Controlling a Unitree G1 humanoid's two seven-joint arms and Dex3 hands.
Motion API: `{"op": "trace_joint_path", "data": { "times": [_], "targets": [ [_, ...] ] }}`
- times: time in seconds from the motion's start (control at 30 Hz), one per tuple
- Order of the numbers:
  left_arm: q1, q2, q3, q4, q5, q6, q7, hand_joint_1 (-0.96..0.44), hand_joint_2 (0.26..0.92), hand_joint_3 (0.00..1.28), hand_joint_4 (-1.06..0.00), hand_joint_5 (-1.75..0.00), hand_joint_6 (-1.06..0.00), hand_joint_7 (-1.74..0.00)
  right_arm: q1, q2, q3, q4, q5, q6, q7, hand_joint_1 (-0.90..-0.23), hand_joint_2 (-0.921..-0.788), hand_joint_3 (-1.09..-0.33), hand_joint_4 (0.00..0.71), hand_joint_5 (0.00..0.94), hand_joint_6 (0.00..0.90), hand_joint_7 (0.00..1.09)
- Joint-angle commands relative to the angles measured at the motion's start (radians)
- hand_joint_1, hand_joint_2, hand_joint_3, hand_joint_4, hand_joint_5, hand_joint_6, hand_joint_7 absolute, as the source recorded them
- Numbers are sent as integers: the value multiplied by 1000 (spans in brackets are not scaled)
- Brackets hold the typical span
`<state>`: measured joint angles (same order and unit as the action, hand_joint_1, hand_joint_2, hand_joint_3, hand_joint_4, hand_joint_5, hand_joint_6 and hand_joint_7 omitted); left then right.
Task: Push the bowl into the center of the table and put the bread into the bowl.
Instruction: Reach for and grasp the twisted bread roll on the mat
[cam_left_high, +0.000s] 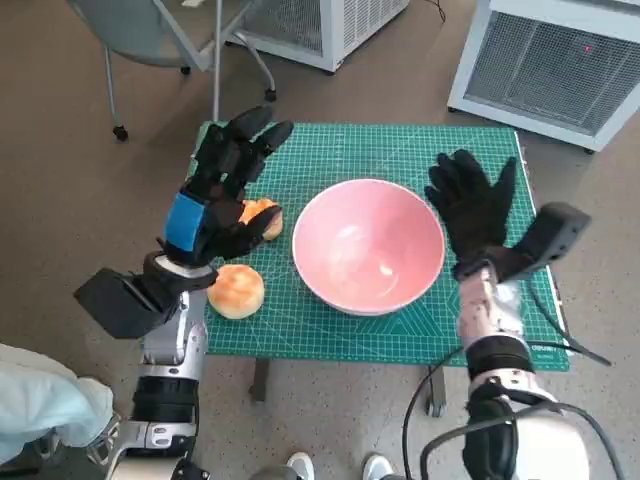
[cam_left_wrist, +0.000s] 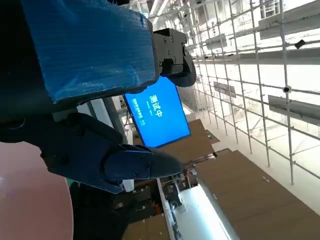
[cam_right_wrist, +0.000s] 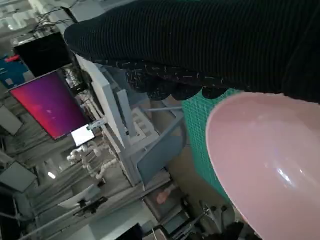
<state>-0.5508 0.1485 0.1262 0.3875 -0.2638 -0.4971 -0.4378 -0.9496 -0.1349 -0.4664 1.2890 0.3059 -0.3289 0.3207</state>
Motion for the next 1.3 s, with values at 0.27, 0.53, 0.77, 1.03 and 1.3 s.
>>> {"op": "trace_joint_path", "data": {
  "times": [0.27, 0.53, 0.77, 1.03, 1.3],
  "targets": [
    [-46, 15, 12, 69, 27, -49, 14, -576, 921, 312, -166, -391, -51, -647, 52, -23, 109, -161, -83, -272, 75, -531, -921, -675, 27, 11, 18, 256],
    [-95, 40, 32, 130, 28, -76, 9, -570, 921, 304, -171, -382, -56, -645, 158, -34, 179, -400, -77, -413, 168, -546, -921, -687, 45, 9, 6, 316],
    [-141, 123, 21, 166, 94, -76, 5, -588, 921, 286, -127, -339, -26, -625, 277, -57, 217, -683, -48, -404, 192, -572, -921, -666, 73, 12, 0, 402],
    [-193, 396, -128, 36, 468, 270, -26, -254, 798, 36, -18, -40, -15, -273, 341, -80, 236, -830, -49, -391, 172, -579, -921, -657, 98, 18, 0, 457],
    [-278, 417, -253, -19, 704, 632, -39, -37, 741, 7, -84, -18, -199, -62, 364, -82, 243, -880, -40, -363, 160, -568, -921, -658, 105, 17, -1, 464]
  ]
}}
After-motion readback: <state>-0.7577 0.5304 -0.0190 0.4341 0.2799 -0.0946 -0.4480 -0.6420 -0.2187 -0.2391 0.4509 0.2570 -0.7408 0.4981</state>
